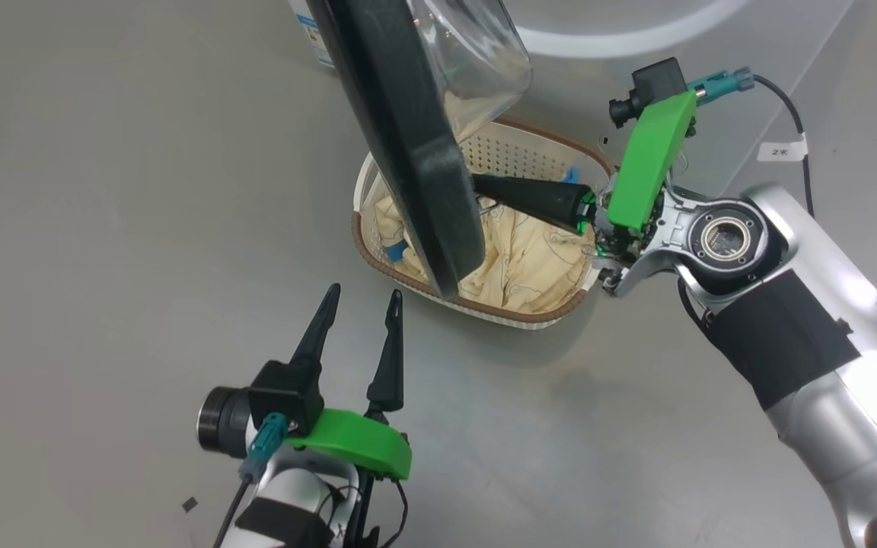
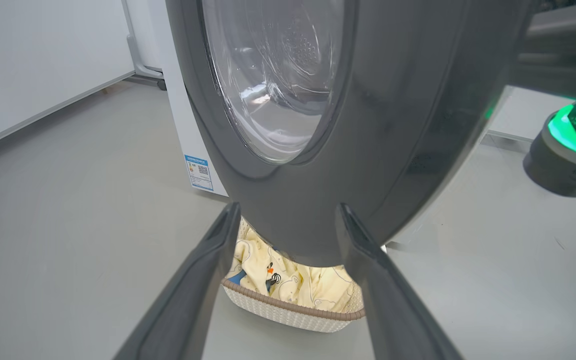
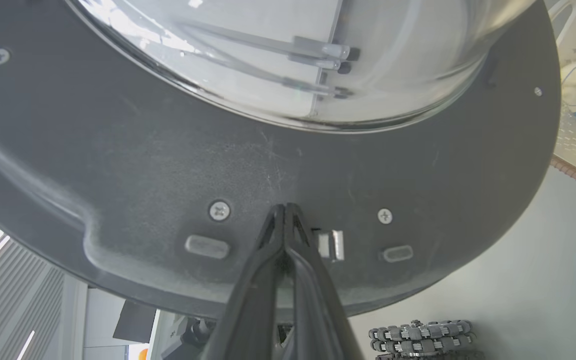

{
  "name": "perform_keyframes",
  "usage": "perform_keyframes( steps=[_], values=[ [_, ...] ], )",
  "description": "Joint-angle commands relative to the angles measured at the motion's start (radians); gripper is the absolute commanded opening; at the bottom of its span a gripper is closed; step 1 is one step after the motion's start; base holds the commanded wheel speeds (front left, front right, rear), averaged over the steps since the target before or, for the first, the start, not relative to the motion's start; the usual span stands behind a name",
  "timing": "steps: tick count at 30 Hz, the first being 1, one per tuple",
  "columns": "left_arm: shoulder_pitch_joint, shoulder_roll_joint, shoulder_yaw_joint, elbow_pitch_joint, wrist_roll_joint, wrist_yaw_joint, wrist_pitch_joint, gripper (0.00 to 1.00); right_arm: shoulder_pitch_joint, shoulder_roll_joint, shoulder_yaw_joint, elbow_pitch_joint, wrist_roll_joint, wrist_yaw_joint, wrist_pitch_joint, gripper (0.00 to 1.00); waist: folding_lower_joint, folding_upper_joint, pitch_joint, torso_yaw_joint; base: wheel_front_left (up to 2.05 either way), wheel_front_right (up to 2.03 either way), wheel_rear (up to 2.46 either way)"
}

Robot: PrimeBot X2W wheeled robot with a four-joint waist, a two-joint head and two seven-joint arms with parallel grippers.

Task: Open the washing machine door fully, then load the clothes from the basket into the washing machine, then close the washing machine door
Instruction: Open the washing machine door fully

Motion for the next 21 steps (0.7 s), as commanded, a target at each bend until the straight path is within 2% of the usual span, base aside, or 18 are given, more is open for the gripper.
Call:
perform_keyframes(
  steps=[1, 14, 21],
  values=[
    [-0.004, 0.015, 0.026, -0.028, -0.002, 0.006, -0.014, 1.00, 0.006, 0.034, 0.009, -0.043, 0.008, 0.003, 0.010, 0.00, 0.0000, 0.0000, 0.000, 0.001, 0.00, 0.00, 0.00],
    [-0.001, 0.015, 0.033, -0.028, -0.003, 0.009, -0.014, 1.00, 0.024, 0.042, 0.016, -0.065, 0.009, 0.003, 0.006, 0.00, 0.0000, 0.0000, -0.006, 0.004, 0.00, 0.00, 0.00],
    [0.002, 0.015, 0.069, -0.014, 0.028, 0.002, -0.014, 1.00, 0.066, -0.010, -0.006, -0.095, -0.053, 0.003, -0.074, 0.00, 0.0000, 0.0000, -0.052, -0.036, 0.00, 0.00, 0.00]
  ],
)
